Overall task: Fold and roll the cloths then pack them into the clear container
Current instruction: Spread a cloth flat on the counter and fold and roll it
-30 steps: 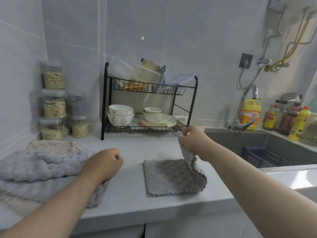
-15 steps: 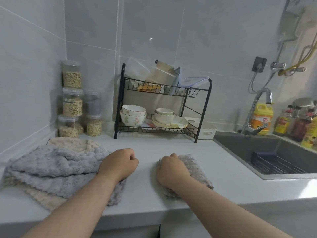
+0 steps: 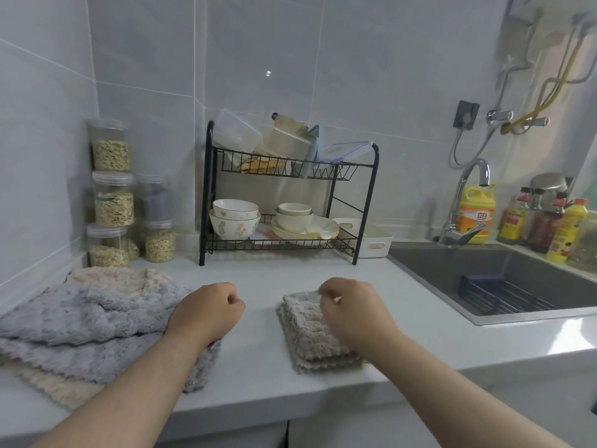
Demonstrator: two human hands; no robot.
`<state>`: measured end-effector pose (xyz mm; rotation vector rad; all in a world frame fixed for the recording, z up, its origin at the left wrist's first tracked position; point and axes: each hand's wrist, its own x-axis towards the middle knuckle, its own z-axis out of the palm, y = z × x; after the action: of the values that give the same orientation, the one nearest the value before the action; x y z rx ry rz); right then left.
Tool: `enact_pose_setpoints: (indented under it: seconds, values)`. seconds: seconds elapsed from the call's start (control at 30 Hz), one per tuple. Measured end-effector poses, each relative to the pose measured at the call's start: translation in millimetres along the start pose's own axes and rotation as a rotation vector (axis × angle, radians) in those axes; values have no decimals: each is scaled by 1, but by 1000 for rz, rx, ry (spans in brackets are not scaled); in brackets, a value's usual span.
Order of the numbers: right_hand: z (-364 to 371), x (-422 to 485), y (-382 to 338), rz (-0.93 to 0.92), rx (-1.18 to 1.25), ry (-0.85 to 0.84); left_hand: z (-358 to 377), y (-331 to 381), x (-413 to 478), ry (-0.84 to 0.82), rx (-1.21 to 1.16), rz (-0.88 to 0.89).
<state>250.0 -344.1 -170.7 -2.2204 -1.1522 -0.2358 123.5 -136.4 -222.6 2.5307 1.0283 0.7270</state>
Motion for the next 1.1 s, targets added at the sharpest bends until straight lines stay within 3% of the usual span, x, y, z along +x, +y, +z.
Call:
enact_pose_setpoints:
  seconds: [0.07, 0.13, 0.23, 0.37, 0.43, 0.5, 0.57, 0.63, 0.73, 0.9, 1.1]
  values:
    - [-9, 6, 20, 149, -174, 48, 2, -1, 0, -6, 1, -1]
    - [-8, 12, 37, 357, -261, -116, 2, -1, 0, -5, 7, -3]
    - [2, 16, 50, 490, -72, -342, 2, 0, 0, -13, 17, -9]
    - [1, 17, 52, 347, 129, -303, -3, 7, 1, -6, -95, -26]
    - [-8, 17, 52, 230, 274, -311, -6, 22, 2, 15, -236, 72]
    - [-19, 19, 52, 127, 363, -345, -12, 48, 2, -147, -383, 163]
    - [-25, 24, 51, 54, 390, -361, -14, 72, 3, -398, -518, 133]
    - [-30, 29, 49, 33, 452, -391, -9, 84, 5, -538, -659, 79]
    - [-27, 39, 59, 120, 667, -425, 6, 82, 5, -531, -880, -65]
    - [17, 40, 74, 469, 1380, -358, 21, 66, 6, -436, -1332, -279]
    - [34, 34, 73, 317, 1240, -332, 26, 66, 7, -335, -1308, -287]
